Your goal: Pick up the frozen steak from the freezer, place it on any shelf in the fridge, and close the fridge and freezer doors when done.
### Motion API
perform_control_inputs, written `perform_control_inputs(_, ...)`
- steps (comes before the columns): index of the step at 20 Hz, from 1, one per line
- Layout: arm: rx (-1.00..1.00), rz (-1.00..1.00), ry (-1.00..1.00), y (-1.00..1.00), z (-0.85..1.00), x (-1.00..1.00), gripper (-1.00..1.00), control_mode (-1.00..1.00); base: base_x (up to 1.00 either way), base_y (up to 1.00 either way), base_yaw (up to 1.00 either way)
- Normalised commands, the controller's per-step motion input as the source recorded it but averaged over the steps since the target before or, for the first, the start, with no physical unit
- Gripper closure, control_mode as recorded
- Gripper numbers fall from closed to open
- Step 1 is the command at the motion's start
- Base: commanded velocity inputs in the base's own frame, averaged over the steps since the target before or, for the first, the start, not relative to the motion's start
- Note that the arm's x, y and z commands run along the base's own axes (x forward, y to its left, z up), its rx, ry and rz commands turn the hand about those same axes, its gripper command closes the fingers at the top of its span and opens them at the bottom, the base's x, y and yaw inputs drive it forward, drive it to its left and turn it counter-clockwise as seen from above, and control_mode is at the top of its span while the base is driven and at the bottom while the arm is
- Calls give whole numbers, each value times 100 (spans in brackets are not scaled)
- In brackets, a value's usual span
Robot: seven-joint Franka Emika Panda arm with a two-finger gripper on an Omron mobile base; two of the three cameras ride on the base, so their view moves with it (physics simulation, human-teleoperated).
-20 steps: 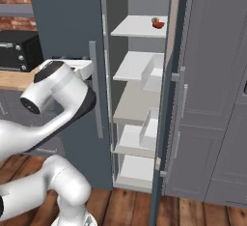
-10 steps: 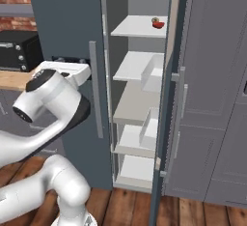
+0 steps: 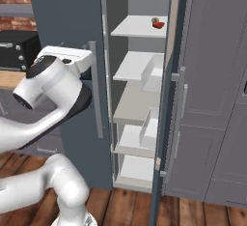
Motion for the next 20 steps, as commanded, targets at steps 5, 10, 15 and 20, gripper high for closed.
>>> perform_control_inputs(5,38,-13,23,13,99,-84,-100,-100,0,0,0)
perform_control_inputs(10,48,-12,16,39,80,-89,-100,-100,0,0,0)
perform_control_inputs(15,46,-2,-1,84,75,-49,-100,-100,0,0,0)
perform_control_inputs(20,43,5,-16,100,61,-6,-100,-100,0,0,0)
